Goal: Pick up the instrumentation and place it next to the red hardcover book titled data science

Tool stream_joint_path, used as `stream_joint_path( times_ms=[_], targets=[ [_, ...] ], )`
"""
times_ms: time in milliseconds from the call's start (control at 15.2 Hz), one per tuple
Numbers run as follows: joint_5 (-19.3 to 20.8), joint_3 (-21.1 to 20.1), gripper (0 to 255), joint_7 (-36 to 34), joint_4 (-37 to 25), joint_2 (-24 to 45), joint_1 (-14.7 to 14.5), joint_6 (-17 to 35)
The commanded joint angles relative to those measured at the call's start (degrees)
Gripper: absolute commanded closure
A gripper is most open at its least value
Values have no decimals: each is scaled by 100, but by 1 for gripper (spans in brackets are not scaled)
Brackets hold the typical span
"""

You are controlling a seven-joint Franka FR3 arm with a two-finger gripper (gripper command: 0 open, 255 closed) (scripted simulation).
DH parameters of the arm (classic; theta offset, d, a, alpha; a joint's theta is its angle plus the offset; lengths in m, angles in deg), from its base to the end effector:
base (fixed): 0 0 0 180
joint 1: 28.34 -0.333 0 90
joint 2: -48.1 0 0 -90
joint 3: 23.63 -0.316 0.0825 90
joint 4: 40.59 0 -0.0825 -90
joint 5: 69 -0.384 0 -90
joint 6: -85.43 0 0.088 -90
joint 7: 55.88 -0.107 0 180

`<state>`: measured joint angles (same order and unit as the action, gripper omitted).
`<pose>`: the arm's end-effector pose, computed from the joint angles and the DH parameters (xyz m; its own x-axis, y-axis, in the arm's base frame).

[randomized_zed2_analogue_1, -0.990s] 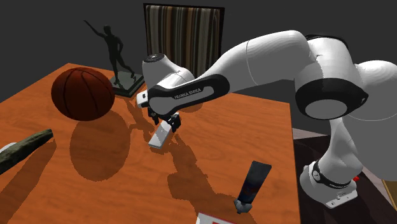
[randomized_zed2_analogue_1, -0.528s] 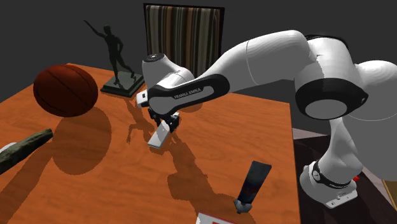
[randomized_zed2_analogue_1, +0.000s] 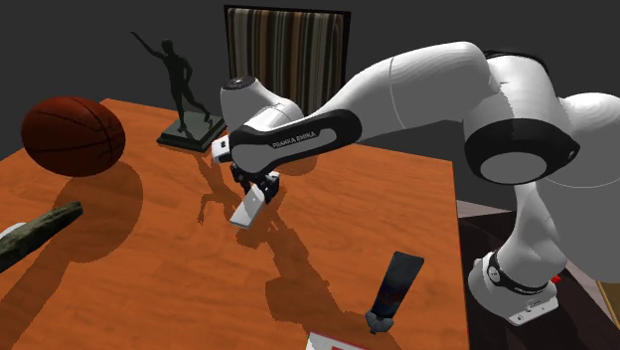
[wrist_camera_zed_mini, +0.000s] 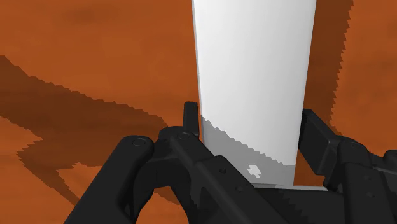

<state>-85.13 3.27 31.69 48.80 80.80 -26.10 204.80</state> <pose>0.6337 -0.2819 0.3423 0.5817 0.8134 0.0013 0.8132 -0.5816 0.0201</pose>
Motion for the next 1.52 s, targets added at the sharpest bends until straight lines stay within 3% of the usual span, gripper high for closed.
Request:
stream_joint_path(
  times_ms=[0,792,1452],
  targets=[
    [35,22,255,-23,-48,-67,-13,-109],
    [205,121,255,-136,-549,-356,-26,-869],
    [785,19,255,-1409,1105,-1553,-1283,-268]
  ],
)
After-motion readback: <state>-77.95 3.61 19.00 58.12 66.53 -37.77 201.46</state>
